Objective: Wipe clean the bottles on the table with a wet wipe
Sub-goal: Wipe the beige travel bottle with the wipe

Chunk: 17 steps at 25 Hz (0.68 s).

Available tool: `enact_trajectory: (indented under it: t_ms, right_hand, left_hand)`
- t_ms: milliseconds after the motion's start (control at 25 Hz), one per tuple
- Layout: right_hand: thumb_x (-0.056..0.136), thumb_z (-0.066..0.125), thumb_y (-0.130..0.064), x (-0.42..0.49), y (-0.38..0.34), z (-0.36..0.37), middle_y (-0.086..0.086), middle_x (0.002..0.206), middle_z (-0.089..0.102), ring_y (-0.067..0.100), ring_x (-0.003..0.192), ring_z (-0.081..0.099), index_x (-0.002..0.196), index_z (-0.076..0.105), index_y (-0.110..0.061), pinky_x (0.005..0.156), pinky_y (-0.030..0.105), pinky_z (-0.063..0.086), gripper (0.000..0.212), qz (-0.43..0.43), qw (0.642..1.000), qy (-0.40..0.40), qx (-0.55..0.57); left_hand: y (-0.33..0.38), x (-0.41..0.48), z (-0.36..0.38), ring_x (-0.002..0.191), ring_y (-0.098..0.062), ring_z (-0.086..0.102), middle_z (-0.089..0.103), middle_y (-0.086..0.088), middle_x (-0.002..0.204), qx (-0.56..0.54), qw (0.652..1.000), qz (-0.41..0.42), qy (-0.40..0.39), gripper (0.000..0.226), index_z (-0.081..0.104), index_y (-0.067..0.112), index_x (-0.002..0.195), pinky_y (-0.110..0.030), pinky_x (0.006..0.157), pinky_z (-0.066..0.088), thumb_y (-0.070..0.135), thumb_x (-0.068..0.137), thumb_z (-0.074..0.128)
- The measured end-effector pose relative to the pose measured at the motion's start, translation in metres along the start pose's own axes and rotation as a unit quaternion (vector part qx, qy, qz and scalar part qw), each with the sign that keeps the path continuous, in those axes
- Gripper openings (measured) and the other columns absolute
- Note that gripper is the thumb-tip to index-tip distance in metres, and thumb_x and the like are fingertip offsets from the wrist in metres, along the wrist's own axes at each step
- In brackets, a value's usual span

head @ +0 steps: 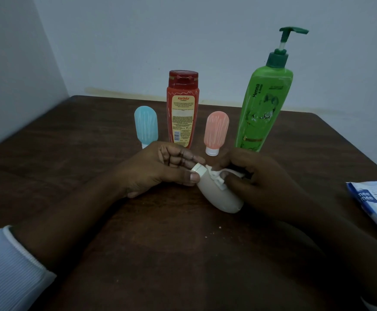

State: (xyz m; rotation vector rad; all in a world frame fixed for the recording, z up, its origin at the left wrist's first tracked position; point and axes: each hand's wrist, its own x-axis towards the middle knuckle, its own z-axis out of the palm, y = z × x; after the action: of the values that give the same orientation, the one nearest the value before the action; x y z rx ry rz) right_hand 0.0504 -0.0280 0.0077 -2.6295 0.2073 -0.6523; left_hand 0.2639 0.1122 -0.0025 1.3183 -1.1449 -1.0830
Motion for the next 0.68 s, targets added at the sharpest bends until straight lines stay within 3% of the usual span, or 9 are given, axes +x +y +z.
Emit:
enact_trajectory:
  t_ms: [120,200,320,440,560,680]
  right_hand:
    - [0.084,0.056,-0.027,-0.001,0.002,-0.012,-0.005,0.079,0.061,0.008,0.074,0.058,0.084,0.06,-0.019,0.064,0.032,0.048,0.009,0.049,0.997,-0.052,-0.004]
    - [0.081,0.054,-0.026,-0.003,0.002,-0.014,-0.002,0.072,0.056,0.011,0.068,0.055,0.077,0.056,-0.018,0.059,0.033,0.044,0.009,0.046,0.997,-0.053,-0.01]
    - [0.087,0.056,-0.02,-0.002,-0.001,-0.006,-0.005,0.084,0.061,0.009,0.079,0.059,0.088,0.063,-0.018,0.067,0.028,0.045,0.008,0.007,1.0,-0.014,0.003]
    - [0.092,0.06,-0.013,0.001,0.0,-0.003,-0.007,0.098,0.064,0.008,0.093,0.061,0.101,0.068,-0.021,0.077,0.024,0.046,0.014,-0.01,1.0,-0.023,-0.005]
    - [0.089,0.065,-0.008,0.0,0.004,-0.022,-0.016,0.089,0.063,0.003,0.084,0.062,0.09,0.062,-0.033,0.07,0.016,0.044,0.024,0.027,0.994,-0.106,0.017]
    - [0.082,0.068,-0.013,-0.004,0.008,-0.041,-0.015,0.09,0.068,0.007,0.086,0.067,0.085,0.065,-0.036,0.074,0.022,0.051,0.023,0.045,0.977,-0.209,0.025]
  left_hand:
    - [0.0,0.0,0.0,0.11,-0.026,0.074,0.077,-0.014,0.116,0.002,1.0,-0.008,0.0,0.041,0.071,0.003,0.118,-0.03,0.087,0.063,-0.005,0.078,0.076]
    - [0.0,0.0,0.0,0.111,-0.025,0.074,0.077,-0.013,0.116,0.008,1.0,-0.011,0.001,0.04,0.072,0.004,0.118,-0.03,0.087,0.063,-0.006,0.079,0.075]
    - [0.001,0.0,0.001,0.11,-0.026,0.074,0.077,-0.015,0.116,0.001,1.0,-0.01,0.003,0.042,0.072,0.004,0.117,-0.03,0.088,0.063,-0.004,0.076,0.076]
    - [0.001,0.0,0.001,0.108,-0.027,0.075,0.077,-0.016,0.115,-0.007,1.0,-0.012,0.008,0.043,0.072,0.003,0.117,-0.032,0.087,0.064,-0.002,0.075,0.076]
    - [0.0,0.001,0.002,0.107,-0.027,0.075,0.077,-0.016,0.115,-0.012,1.0,-0.02,0.01,0.042,0.07,0.002,0.118,-0.034,0.084,0.065,0.0,0.076,0.075]
    - [0.001,0.001,0.002,0.105,-0.024,0.076,0.078,-0.013,0.113,-0.008,1.0,-0.023,0.011,0.041,0.071,0.004,0.117,-0.033,0.082,0.065,0.003,0.076,0.075]
